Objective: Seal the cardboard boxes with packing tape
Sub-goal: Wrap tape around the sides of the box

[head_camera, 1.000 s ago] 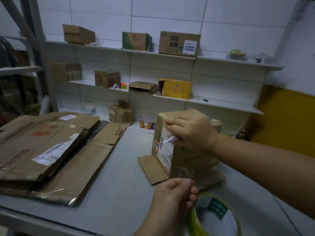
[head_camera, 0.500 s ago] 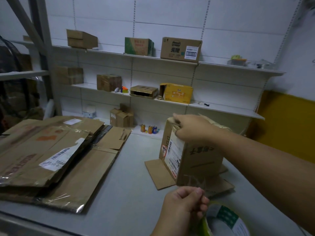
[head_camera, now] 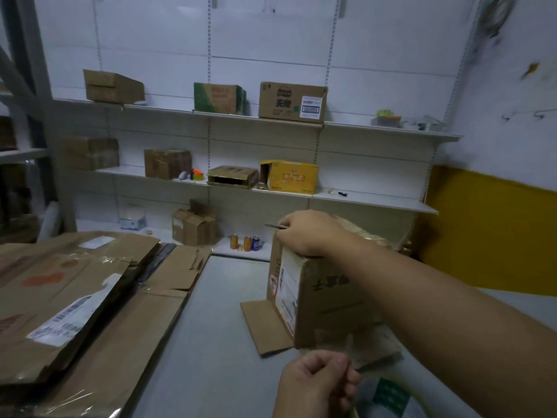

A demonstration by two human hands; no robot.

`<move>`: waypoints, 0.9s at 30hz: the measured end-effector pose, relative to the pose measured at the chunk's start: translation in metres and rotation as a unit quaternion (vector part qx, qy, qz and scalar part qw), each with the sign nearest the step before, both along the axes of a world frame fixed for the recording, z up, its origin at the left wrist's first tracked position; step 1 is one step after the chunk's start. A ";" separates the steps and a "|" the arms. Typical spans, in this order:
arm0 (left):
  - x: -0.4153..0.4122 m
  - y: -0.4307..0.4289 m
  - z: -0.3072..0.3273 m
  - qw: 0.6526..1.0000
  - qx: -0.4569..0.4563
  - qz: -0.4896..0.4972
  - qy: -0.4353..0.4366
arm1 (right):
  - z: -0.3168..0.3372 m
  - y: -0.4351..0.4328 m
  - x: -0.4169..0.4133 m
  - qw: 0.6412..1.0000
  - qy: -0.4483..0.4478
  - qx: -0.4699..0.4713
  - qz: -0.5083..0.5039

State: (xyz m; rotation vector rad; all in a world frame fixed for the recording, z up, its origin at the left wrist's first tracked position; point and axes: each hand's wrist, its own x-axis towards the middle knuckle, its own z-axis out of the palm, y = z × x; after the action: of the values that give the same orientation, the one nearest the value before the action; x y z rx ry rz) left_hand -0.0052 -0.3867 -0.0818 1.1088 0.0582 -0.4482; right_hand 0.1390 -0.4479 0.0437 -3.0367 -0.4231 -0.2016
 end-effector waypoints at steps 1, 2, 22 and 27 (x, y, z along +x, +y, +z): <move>0.000 0.000 -0.001 1.000 0.000 0.000 -0.003 | 0.006 -0.004 -0.002 0.999 0.023 0.023 0.024; 0.000 -0.001 -0.001 1.000 -0.001 0.000 -0.007 | 0.014 -0.012 -0.006 0.995 0.042 0.075 0.047; -0.012 -0.012 0.001 0.997 -0.061 0.034 0.016 | 0.039 -0.135 -0.017 0.977 0.182 0.017 -0.107; -0.018 -0.011 0.006 0.997 -0.076 0.002 -0.014 | 0.005 -0.144 -0.029 0.966 0.175 0.146 -0.125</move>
State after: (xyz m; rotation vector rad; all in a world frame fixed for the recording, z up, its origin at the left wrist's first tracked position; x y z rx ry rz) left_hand -0.0230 -0.3981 -0.0757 0.9645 0.0013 -0.4272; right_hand 0.1099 -0.5915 0.0488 -2.7412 0.0169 0.2386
